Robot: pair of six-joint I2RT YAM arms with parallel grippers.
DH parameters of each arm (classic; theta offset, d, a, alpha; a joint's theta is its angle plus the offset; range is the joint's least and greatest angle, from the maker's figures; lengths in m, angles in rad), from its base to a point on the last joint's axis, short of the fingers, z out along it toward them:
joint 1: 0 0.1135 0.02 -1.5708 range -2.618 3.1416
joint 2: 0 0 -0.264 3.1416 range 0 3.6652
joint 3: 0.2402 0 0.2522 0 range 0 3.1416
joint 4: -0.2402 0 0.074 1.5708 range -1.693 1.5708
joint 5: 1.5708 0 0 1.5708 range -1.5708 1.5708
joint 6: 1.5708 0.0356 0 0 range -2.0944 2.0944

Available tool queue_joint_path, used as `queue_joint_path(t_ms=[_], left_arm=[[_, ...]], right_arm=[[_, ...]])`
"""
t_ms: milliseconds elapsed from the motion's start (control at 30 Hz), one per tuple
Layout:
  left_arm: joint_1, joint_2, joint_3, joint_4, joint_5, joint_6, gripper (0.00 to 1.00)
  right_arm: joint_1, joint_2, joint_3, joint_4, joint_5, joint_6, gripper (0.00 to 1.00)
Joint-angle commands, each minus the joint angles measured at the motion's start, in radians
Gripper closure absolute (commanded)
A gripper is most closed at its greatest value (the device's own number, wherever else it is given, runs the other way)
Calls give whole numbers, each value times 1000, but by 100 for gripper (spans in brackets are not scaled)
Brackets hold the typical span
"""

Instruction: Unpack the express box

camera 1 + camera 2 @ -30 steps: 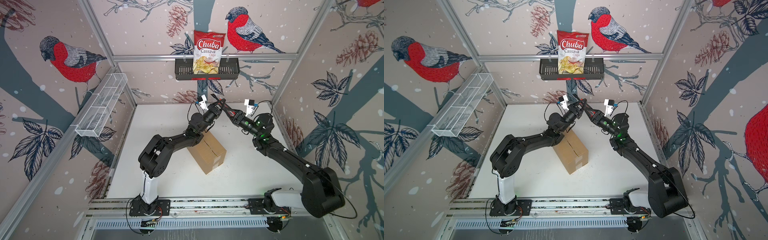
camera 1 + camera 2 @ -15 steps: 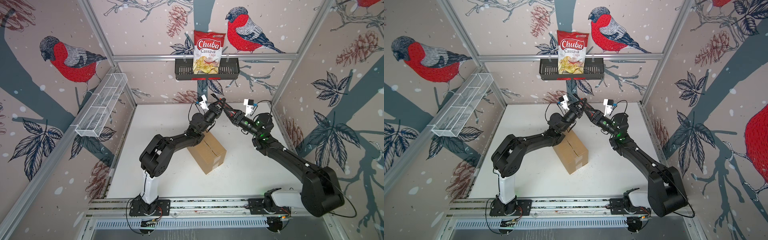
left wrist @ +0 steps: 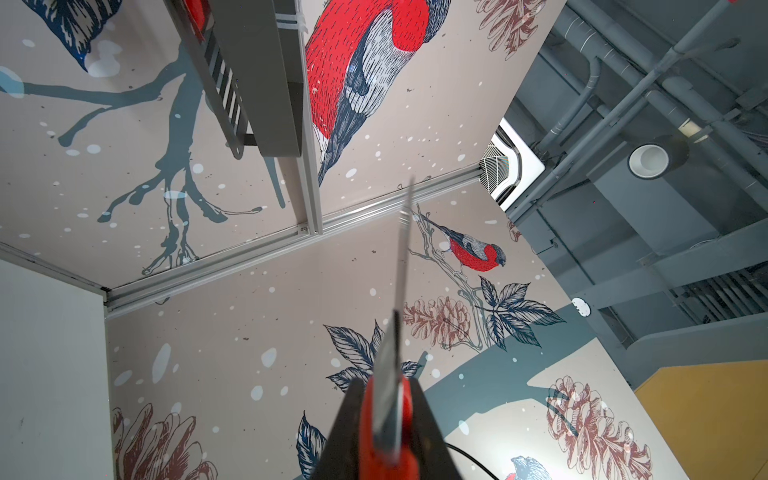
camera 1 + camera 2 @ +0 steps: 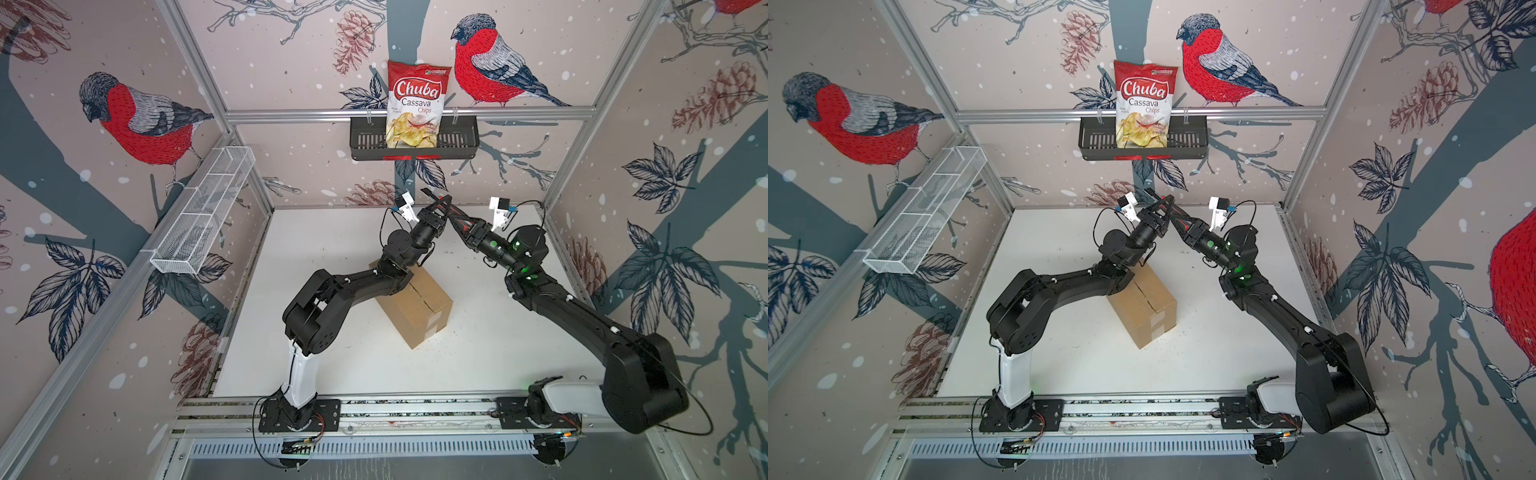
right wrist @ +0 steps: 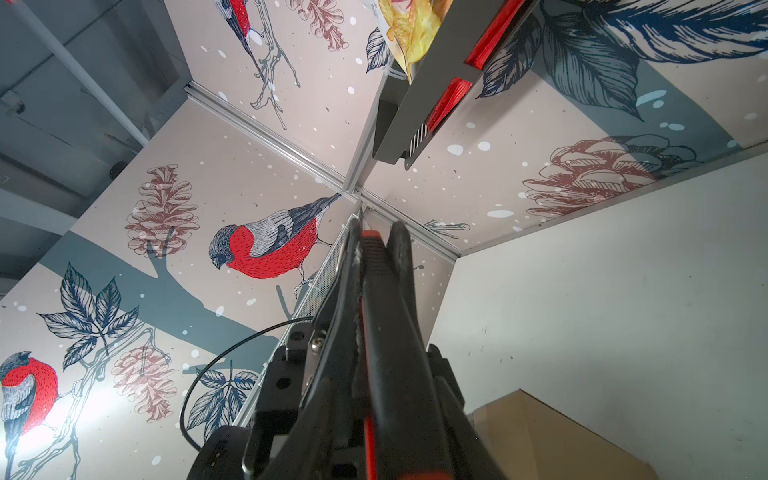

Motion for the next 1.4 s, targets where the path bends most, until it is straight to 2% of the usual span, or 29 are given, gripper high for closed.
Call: queue_joint_path(t_ms=[0, 800, 900, 1200, 1367], left_arm=[[-21, 6, -3, 36, 111, -9, 100], [-26, 28, 0, 12, 146, -5, 100], [-22, 22, -4, 10, 148, 0, 100], [-9, -10, -33, -8, 151, 28, 73], [-8, -44, -47, -33, 151, 67, 62]], right_arm=[[-1, -4, 8, 58, -1, 1, 70], [-3, -17, 10, 54, -1, -23, 100], [-3, -27, 9, 33, 10, -34, 100], [-7, -53, 9, -26, 42, -65, 100], [-11, -54, 11, -44, 48, -71, 100]])
